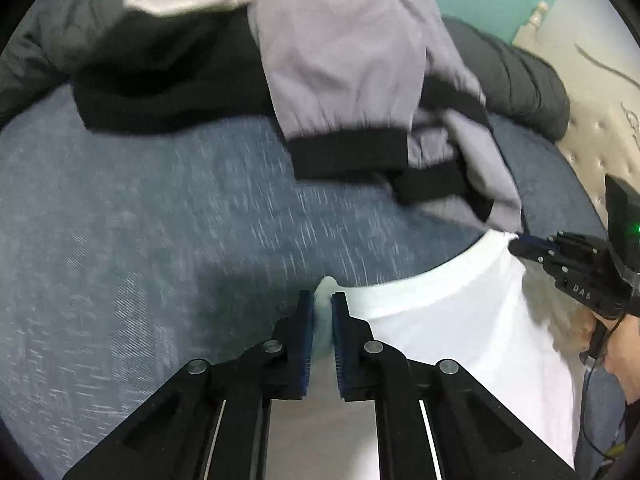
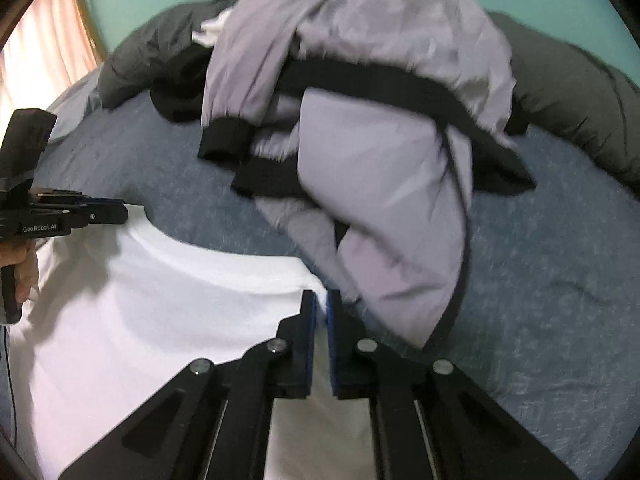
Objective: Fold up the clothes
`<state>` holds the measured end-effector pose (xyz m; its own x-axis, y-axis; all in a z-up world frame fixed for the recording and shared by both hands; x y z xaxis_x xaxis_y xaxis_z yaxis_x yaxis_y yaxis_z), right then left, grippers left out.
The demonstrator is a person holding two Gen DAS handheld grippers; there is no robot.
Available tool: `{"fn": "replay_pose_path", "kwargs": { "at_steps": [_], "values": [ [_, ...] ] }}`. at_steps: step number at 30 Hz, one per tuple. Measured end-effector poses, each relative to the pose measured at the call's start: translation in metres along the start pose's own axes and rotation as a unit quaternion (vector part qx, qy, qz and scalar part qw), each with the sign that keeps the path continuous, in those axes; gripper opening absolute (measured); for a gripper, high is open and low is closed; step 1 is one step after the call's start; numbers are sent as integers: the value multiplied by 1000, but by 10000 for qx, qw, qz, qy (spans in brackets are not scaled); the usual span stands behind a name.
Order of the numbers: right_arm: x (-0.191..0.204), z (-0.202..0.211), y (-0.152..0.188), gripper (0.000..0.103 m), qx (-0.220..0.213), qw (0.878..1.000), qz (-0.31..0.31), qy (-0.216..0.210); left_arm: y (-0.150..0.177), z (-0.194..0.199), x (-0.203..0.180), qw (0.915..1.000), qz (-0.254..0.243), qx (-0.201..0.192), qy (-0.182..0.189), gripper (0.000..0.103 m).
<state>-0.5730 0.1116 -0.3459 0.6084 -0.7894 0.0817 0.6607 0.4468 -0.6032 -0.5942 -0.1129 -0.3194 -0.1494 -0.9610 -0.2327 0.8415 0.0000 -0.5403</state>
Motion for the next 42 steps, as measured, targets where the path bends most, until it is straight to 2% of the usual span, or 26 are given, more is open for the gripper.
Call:
{"fn": "replay_pose_path", "kwargs": {
  "at_steps": [5, 12, 16, 17, 18, 19, 21, 22, 28, 31, 34, 37, 42],
  "values": [
    [3, 7, -11, 5, -264, 9993, 82, 238, -12, 7, -1, 9998, -58, -150, -122, 9],
    [-1, -25, 0, 5, 136, 9992, -158, 352, -9, -27, -1, 9994, -48, 47, -353, 11],
    [-8, -31, 5, 6, 172, 9986, -452, 217, -5, -32, 8, 9995, 119, 39, -285, 15],
    [-10, -29, 5, 7, 159, 9984, -521, 180, -4, -33, 10, 9995, 161, 36, -268, 18],
    [-12, -27, 4, 10, 136, 9980, -591, 154, -4, -32, 13, 9995, 216, 18, -247, 27],
    [-15, -23, 3, 11, 96, 9978, -640, 160, -5, -27, 17, 9993, 296, -28, -219, 30],
    [-19, -12, 1, 38, -28, 9974, -684, 240, -7, -16, 27, 9985, 508, -140, -167, 31],
    [-22, -3, 0, 41, -121, 9968, -756, 230, -7, -9, 33, 9979, 608, -178, -146, 33],
    [-41, 61, 3, 46, -729, 9902, -1185, 79, 16, 41, 56, 9965, 751, -230, -289, 33],
    [-45, 88, 19, 48, -863, 9874, -1324, 26, 38, 63, 63, 9966, 720, -144, -366, 33],
    [-54, 120, 48, 49, -906, 9838, -1546, 55, 64, 79, 65, 9965, 748, -121, -356, 35],
    [-60, 139, 79, 50, -934, 9781, -1859, 44, 95, 97, 69, 9959, 849, -133, -284, 43],
    [-61, 170, 133, 50, -907, 9692, -2288, 63, 135, 122, 79, 9938, 1077, -116, -268, 43]
  ]
}}
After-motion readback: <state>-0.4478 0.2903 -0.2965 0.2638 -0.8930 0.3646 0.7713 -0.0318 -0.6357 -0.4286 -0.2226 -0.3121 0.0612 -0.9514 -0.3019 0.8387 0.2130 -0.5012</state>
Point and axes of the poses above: each gripper's, at about its wrist camera, not at the fingertips, and z roughly against the way its jaws point, x to its left, y to its underside, the point moved 5 cm from there along -z, roughly the way its jaws point, and after that the axes turned 1 degree about -y, right-handed, at the moved point
